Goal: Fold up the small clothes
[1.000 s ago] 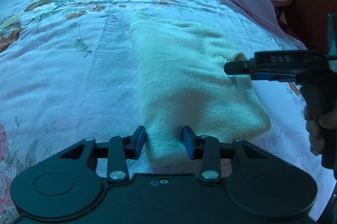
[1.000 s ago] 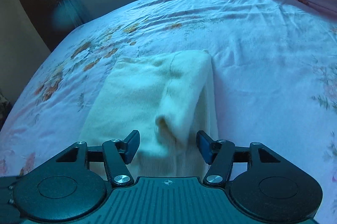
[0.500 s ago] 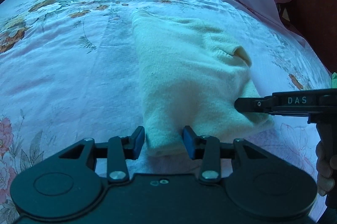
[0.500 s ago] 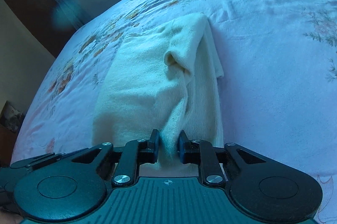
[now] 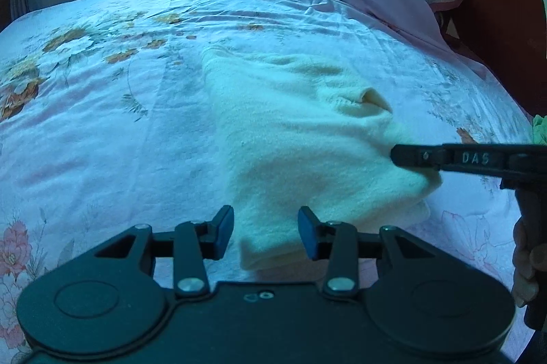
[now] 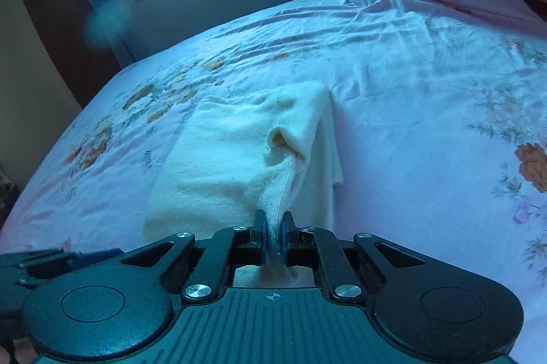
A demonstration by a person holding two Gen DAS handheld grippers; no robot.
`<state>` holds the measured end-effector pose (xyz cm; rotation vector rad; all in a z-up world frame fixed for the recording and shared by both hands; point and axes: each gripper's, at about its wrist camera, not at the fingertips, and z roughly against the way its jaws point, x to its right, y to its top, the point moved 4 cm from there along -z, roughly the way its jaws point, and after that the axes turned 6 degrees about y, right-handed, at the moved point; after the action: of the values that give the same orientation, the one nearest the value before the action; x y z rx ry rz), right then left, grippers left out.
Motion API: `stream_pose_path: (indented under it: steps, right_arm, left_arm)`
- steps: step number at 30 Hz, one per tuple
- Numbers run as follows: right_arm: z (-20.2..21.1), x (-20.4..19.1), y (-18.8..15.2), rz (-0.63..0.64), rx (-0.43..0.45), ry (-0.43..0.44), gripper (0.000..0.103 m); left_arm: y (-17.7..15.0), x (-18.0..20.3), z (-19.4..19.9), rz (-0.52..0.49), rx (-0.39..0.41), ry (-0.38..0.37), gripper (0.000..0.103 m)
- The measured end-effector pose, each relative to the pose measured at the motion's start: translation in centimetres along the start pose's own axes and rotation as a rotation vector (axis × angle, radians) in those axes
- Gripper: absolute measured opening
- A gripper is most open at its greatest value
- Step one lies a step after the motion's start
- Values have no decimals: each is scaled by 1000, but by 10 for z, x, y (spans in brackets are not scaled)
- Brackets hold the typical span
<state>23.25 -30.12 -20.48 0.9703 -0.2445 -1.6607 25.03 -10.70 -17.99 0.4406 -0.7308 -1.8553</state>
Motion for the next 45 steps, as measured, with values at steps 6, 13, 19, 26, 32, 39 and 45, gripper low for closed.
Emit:
stream_pose_path:
  steps: [6, 13, 19, 26, 32, 39, 45]
  right_arm:
    - [-6, 22, -29, -61, -56, -18, 2]
    - [3, 18, 3, -122, 0, 50, 3]
    - [-26, 14, 13, -72, -44, 0, 58]
    - [-28, 7, 5, -30, -56, 9, 17]
    - [-20, 5, 19, 20, 15, -31, 18]
    - [-43, 19, 20, -31, -56, -17, 34]
    - [-35, 24, 3, -51, -61, -4, 50]
  left_arm:
    - [-14, 5, -20, -20, -59, 22, 39]
    - [-15, -5, -17, 2, -66, 13, 41]
    - [-15, -4, -18, -2, -63, 17, 41]
    - [-15, -6, -20, 5, -63, 10, 41]
    - [-16, -5, -20, 1, -61, 12, 41]
    - [-15, -6, -21, 0, -64, 14, 43]
    - [-14, -8, -21, 19, -55, 7, 43]
